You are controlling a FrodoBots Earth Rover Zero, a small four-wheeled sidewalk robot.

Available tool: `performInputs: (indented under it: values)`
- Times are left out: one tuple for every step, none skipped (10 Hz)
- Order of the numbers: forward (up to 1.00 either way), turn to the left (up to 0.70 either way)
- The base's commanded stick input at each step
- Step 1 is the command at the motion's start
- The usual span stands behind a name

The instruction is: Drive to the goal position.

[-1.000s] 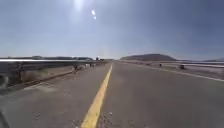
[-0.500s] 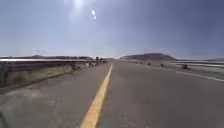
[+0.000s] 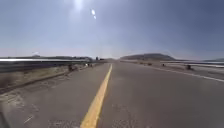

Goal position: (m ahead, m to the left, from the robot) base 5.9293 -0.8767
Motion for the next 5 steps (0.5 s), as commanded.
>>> performInputs:
  values:
    - [0.85, 0.0]
    - [0.85, 0.0]
    - [0.85, 0.0]
    - [0.85, 0.0]
    - [0.85, 0.0]
